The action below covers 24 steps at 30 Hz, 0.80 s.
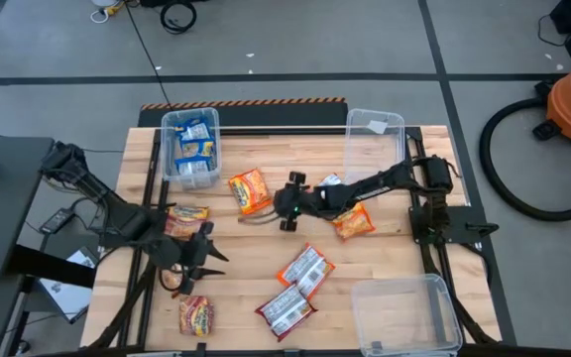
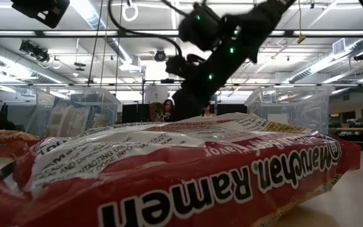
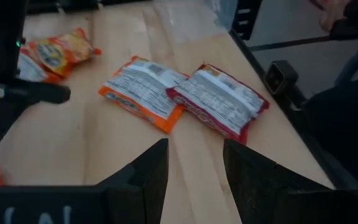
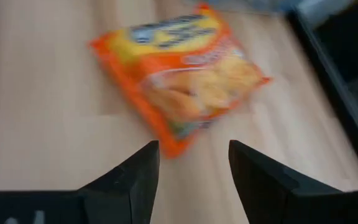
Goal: Sort Maruchan noodles
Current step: Put the orange noodle pack into the top right transparent bin
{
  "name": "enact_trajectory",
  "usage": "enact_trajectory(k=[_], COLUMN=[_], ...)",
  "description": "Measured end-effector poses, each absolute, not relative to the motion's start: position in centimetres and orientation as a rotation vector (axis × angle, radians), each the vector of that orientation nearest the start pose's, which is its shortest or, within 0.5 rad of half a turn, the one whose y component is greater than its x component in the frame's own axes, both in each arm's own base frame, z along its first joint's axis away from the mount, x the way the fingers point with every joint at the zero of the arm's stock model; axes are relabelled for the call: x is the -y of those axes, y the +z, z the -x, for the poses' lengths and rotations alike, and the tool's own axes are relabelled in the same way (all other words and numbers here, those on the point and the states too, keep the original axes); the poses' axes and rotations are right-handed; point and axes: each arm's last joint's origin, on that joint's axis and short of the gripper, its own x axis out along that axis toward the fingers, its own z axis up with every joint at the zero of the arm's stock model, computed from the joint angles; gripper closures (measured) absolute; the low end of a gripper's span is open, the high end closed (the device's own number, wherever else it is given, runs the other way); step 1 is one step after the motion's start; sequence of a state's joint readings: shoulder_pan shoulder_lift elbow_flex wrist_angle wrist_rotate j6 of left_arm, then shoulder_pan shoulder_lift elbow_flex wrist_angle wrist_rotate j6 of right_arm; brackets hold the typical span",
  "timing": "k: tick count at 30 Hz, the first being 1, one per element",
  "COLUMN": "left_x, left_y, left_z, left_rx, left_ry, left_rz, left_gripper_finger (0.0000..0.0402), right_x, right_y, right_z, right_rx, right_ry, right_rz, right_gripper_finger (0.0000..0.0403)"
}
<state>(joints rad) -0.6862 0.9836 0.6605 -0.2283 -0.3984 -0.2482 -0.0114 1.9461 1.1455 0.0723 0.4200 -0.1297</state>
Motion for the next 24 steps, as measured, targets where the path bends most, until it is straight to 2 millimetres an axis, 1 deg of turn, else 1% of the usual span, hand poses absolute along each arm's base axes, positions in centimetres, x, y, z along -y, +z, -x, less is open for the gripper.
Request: enact_trajectory(k=[3,6,8,10,12,14,16,20,24], left_x=[12.3,12.3,12.3,12.3,12.2,12.2,12.1,11.8,11.8], left_y=[25.4,25.7,26.0,26.3,26.4,26.6,26.7,27.3,27.0], left_z=[-16.4,-16.5,-16.7,-16.8,-16.8,-16.8,-16.6,-16.3,-16.4], left_rx=[-0.478,-0.430,-0.392,-0.360,-0.343,-0.333,-0.329,-0.299,-0.308], left_ry=[-0.175,-0.107,-0.076,-0.057,-0.046,-0.046,-0.046,-0.042,-0.011], left_rz=[-0.087,-0.095,-0.095,-0.106,-0.101,-0.088,-0.077,-0.069,-0.104], left_gripper_finger=[0.0242,0.0242,0.0242,0.0242,0.0242,0.0242,0.0242,0.0242,0.0242], right_x=[2.5,2.9,3.2,3.5,3.7,3.8,3.9,4.5,4.7], right_y=[14.4,13.1,12.4,11.7,11.6,12.0,12.0,11.5,10.6], right_z=[-39.9,-39.9,-40.6,-41.2,-41.5,-41.9,-41.8,-41.5,-41.6], right_rx=[-0.673,-0.702,-0.701,-0.709,-0.709,-0.693,-0.703,-0.743,-0.759], right_ry=[-0.345,-0.341,-0.316,-0.326,-0.340,-0.350,-0.364,-0.356,-0.338], right_rz=[0.216,0.205,0.180,0.147,0.113,0.092,0.062,0.025,0.012], right_gripper_finger=[0.0203,0.0202,0.0203,0.0203,0.0203,0.0203,0.0203,0.0204,0.0204])
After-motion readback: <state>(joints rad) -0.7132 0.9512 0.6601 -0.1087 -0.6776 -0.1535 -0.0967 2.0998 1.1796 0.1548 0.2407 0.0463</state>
